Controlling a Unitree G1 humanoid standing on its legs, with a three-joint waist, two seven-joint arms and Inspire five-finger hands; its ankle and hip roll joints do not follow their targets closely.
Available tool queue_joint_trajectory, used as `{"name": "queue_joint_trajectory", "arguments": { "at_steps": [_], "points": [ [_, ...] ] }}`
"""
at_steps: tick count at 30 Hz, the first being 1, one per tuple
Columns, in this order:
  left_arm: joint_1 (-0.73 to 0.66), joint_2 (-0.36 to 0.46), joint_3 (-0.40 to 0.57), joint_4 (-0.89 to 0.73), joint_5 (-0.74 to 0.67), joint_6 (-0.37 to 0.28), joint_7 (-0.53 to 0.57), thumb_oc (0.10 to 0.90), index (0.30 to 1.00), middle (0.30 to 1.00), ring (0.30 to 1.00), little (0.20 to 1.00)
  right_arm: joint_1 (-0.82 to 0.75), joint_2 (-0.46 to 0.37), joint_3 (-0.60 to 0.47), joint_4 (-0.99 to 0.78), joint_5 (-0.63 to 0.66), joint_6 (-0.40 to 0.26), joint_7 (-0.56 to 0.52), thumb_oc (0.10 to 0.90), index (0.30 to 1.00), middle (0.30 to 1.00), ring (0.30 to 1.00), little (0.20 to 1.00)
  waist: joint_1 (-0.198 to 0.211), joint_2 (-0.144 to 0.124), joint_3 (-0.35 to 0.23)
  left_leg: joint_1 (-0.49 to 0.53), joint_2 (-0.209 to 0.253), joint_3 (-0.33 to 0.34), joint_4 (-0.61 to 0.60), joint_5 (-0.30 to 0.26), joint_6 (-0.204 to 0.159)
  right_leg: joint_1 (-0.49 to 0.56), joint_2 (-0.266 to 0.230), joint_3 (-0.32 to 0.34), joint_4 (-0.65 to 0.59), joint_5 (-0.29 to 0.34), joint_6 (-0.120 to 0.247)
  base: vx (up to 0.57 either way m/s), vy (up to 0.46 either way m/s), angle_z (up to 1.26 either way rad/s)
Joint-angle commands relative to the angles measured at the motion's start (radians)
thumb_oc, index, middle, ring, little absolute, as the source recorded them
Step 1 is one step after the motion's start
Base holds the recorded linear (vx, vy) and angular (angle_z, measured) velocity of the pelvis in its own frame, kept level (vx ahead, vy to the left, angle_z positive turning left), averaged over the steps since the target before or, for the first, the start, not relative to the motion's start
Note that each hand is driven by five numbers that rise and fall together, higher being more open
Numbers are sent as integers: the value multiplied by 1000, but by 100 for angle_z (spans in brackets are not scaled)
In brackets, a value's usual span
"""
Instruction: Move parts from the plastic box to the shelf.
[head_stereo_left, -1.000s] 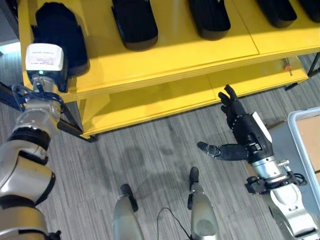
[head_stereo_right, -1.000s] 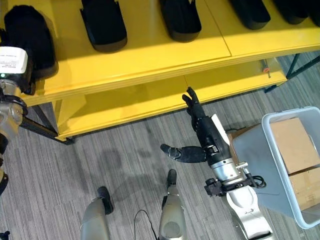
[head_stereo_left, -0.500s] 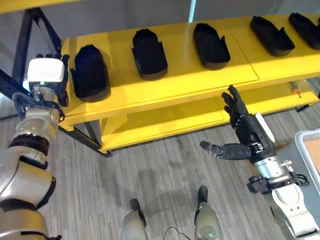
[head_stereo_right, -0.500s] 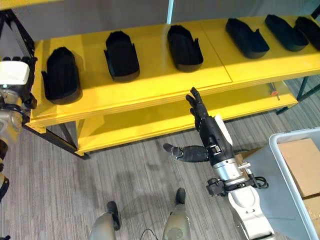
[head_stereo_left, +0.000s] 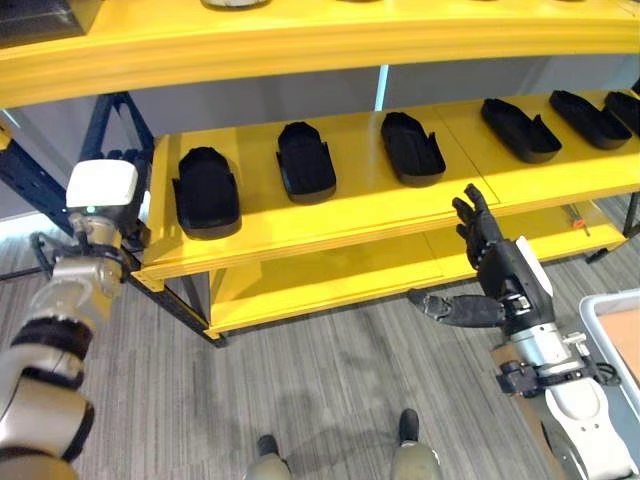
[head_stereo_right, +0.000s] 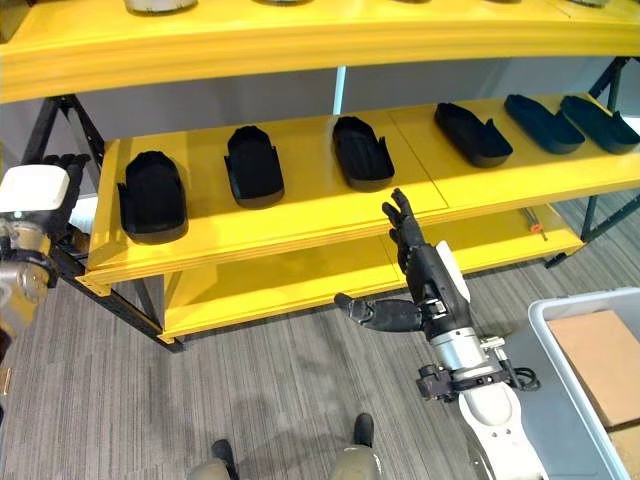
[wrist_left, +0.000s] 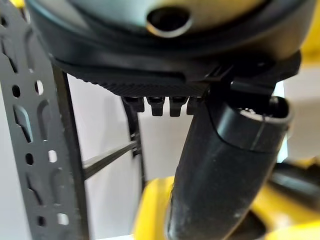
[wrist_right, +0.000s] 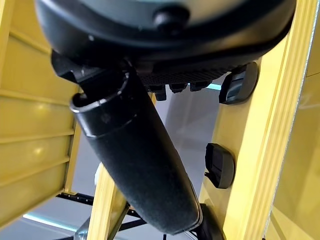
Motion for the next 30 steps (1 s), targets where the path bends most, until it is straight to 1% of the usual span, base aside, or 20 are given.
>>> {"name": "queue_joint_trajectory", "arguments": {
  "at_steps": [1,2,3,4,6,7,9,10,11,12,13,14,15,16,19,22,23,26,28,30],
  "points": [
    [122,-26,194,-105,-159,-56,67,900,1000,1000,1000,1000,-30,18,-61,-18,8,-63,12,900,1000,1000,1000,1000,48,-6,-126,30,20,10,-130,67,22,129,-88,-26,29,-58,80,52,-34,-7],
    [209,-70,254,-171,-178,-65,62,900,1000,1000,1000,1000,-28,23,-59,-14,11,-59,20,900,1000,1000,1000,1000,51,-6,-128,38,20,10,-135,66,23,136,-87,-25,27,-62,80,27,-14,-14],
    [228,-73,270,-183,-177,-63,59,900,1000,1000,1000,1000,-28,19,-55,-14,11,-59,21,900,1000,1000,1000,1000,47,-3,-129,41,20,11,-136,66,22,138,-87,-25,26,-62,80,43,-21,-4],
    [355,-184,339,-321,-232,-97,36,900,1000,1000,1000,1000,-37,33,-41,1,24,-46,34,900,1000,1000,1000,1000,53,-3,-134,53,20,12,-140,66,22,148,-86,-25,25,-69,80,37,-30,4],
    [441,-260,355,-398,-282,-127,-1,900,1000,1000,1000,1000,-48,39,-35,8,36,-38,40,900,1000,1000,1000,1000,59,-2,-136,62,22,8,-144,65,23,156,-83,-24,23,-78,80,20,-16,7],
    [448,-261,360,-404,-283,-126,-4,900,1000,1000,1000,1000,-48,37,-33,8,36,-38,41,900,1000,1000,1000,1000,58,-1,-136,63,22,9,-145,65,22,157,-83,-24,23,-78,80,0,0,0],
    [507,-341,346,-471,-362,-158,-39,900,1000,1000,1000,1000,-64,45,-7,16,49,-32,51,900,1000,1000,1000,1000,65,0,-136,68,27,8,-144,66,22,162,-78,-24,24,-87,75,-7,-36,8],
    [574,-390,334,-541,-460,-185,-86,900,1000,1000,1000,1000,-65,47,6,21,58,-31,59,900,1000,1000,1000,1000,68,6,-135,74,34,8,-146,69,21,166,-71,-23,25,-96,71,-11,-42,7],
    [579,-391,337,-544,-462,-185,-89,900,1000,1000,1000,1000,-64,46,7,21,58,-32,59,900,1000,1000,1000,1000,67,7,-136,75,35,8,-147,69,20,167,-70,-23,25,-96,70,-22,-61,-1],
    [639,-438,310,-602,-586,-210,-145,900,1000,1000,1000,1000,-59,47,20,32,67,-31,65,900,1000,1000,1000,1000,72,13,-130,79,43,4,-148,74,20,169,-61,-22,26,-105,66,-14,-36,-5],
    [644,-439,312,-606,-589,-209,-148,900,1000,1000,1000,1000,-58,46,22,32,67,-32,65,900,1000,1000,1000,1000,71,15,-131,81,44,4,-149,74,19,170,-59,-22,26,-105,65,-28,-76,-5],
    [683,-478,279,-633,-702,-223,-198,900,1000,1000,1000,1000,-49,45,41,38,74,-32,77,900,1000,1000,1000,1000,73,22,-130,82,54,-1,-151,81,15,172,-48,-22,28,-119,59,-31,-84,-4],
    [721,-490,248,-654,-755,-225,-242,900,1000,1000,1000,1000,-36,37,52,44,69,-35,82,900,1000,1000,1000,1000,74,30,-128,87,66,-4,-154,87,13,177,-36,-21,29,-131,55,-50,-129,-5],
    [747,-538,211,-648,-937,-224,-294,900,1000,1000,1000,1000,-19,35,67,53,72,-38,80,900,1000,1000,1000,1000,75,38,-128,87,79,-12,-160,98,9,179,-20,-19,28,-142,48,-47,-102,-6],
    [774,-555,180,-656,-985,-220,-326,900,1000,1000,1000,1000,-14,31,69,54,71,-44,76,900,1000,1000,1000,1000,74,44,-129,89,91,-16,-169,108,6,181,-7,-17,25,-151,45,-21,-64,-3],
    [782,-633,70,-598,-1219,-179,-374,900,1000,1000,1000,1000,-35,35,119,90,59,-57,38,900,1000,1000,1000,1000,74,52,-132,97,117,-27,-176,118,2,188,28,-8,-2,-152,37,-16,-76,-5],
    [781,-633,70,-596,-1220,-180,-375,900,1000,1000,1000,1000,-37,34,120,92,59,-58,38,900,1000,1000,1000,1000,74,53,-131,98,118,-27,-175,117,1,189,29,-8,-3,-151,37,-3,-43,-6],
    [769,-630,-8,-600,-1277,-156,-411,900,1000,1000,1000,1000,-79,34,179,115,68,-54,23,900,1000,1000,1000,1000,81,47,-115,87,110,-38,-133,89,6,187,20,13,-18,-137,39,3,1,-3],
    [765,-625,-16,-600,-1285,-155,-413,900,1000,1000,1000,1000,-86,35,187,118,67,-52,19,900,1000,1000,1000,1000,82,43,-110,81,103,-41,-121,81,7,186,14,14,-17,-133,40,2,36,0],
    [758,-610,-12,-610,-1299,-161,-400,900,1000,1000,1000,1000,-118,43,206,131,59,-49,1,900,1000,1000,1000,1000,92,31,-92,61,76,-47,-89,54,20,169,-15,20,4,-123,48,1,90,1]
  ]
}}
